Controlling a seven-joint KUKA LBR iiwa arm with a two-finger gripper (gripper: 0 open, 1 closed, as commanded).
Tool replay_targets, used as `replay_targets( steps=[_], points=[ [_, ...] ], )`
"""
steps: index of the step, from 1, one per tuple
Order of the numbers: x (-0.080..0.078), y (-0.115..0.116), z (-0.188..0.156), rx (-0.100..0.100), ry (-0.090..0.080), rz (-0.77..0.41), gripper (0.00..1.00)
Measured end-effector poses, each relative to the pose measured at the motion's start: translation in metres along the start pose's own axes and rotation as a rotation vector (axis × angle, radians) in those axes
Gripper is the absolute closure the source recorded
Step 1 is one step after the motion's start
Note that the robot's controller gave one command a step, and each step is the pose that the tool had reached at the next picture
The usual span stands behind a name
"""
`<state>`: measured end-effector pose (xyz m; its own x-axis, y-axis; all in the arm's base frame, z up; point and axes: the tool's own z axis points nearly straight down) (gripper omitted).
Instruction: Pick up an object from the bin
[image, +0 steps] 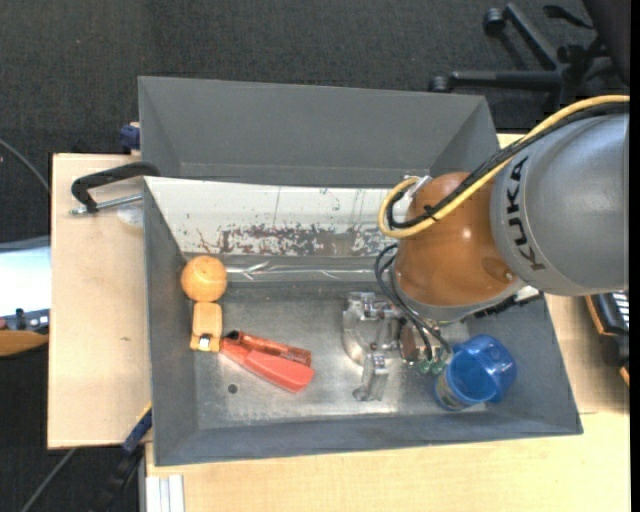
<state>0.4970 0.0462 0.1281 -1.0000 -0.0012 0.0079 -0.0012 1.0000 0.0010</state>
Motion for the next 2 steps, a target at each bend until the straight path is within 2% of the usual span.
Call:
replay_targets(
  steps=[1,2],
  points=[
    [-0.002,0.0,-0.004,0.0,-0.009,0.001,0.0],
    [-0.002,-0.021,0.034,-0.002,-0.011,-0.005,0.0]
  ],
)
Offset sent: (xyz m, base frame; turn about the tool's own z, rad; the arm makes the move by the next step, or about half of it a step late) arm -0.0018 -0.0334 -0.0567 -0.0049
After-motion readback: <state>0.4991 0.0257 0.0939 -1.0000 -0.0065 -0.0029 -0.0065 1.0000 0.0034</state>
